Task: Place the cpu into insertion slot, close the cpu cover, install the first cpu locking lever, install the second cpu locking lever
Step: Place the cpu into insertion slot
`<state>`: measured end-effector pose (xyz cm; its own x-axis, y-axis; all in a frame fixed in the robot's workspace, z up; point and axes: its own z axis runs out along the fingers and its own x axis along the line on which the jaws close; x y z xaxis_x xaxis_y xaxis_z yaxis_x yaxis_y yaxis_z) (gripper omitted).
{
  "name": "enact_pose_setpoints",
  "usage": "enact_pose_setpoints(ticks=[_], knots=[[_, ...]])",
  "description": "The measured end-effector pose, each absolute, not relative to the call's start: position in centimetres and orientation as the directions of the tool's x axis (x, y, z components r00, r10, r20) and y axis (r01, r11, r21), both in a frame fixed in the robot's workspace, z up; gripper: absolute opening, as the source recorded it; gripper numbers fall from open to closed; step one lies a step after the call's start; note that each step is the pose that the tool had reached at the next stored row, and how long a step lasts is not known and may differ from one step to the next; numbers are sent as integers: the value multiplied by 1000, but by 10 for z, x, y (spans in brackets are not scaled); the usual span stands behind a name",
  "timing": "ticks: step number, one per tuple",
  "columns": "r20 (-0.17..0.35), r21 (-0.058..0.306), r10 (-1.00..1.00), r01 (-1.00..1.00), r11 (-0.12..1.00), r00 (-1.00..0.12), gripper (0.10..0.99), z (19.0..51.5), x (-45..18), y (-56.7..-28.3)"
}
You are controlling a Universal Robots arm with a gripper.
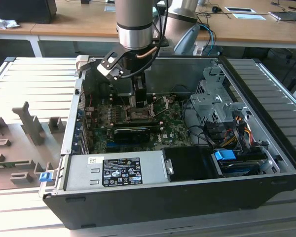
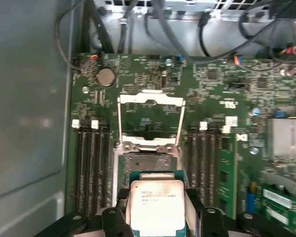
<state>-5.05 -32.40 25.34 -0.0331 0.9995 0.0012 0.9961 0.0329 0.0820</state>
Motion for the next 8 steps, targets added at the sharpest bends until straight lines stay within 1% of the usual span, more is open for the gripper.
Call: enact_pose_setpoints(ticks=[2, 4, 5, 8], knots=[[1, 82, 999, 996, 47, -47, 525, 246, -50, -323], [1, 82, 999, 996, 35, -35, 525, 226, -51, -323], [1, 82, 1000, 996, 26, -26, 525, 221, -50, -322], [0, 82, 1000, 996, 26, -26, 525, 215, -50, -320]])
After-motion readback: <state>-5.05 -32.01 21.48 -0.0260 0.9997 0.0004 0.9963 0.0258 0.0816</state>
